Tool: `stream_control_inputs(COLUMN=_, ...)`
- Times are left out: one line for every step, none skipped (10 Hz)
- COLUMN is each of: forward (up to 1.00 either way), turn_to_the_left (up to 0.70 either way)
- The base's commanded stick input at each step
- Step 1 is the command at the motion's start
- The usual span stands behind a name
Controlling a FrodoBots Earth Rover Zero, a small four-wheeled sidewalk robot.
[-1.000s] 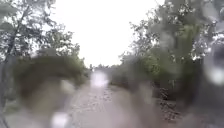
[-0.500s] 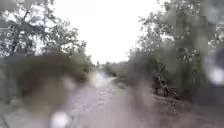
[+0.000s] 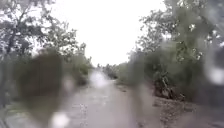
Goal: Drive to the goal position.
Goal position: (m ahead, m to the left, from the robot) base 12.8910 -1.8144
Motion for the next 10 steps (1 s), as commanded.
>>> stream_control_inputs(forward=0.45, turn_to_the_left=0.00)
stream_control_inputs(forward=0.45, turn_to_the_left=0.00)
stream_control_inputs(forward=0.45, turn_to_the_left=0.00)
stream_control_inputs(forward=0.45, turn_to_the_left=0.00)
stream_control_inputs(forward=0.45, turn_to_the_left=0.21)
stream_control_inputs(forward=0.45, turn_to_the_left=0.27)
stream_control_inputs(forward=0.45, turn_to_the_left=0.27)
stream_control_inputs(forward=0.45, turn_to_the_left=0.27)
stream_control_inputs(forward=0.45, turn_to_the_left=0.27)
stream_control_inputs(forward=0.45, turn_to_the_left=0.27)
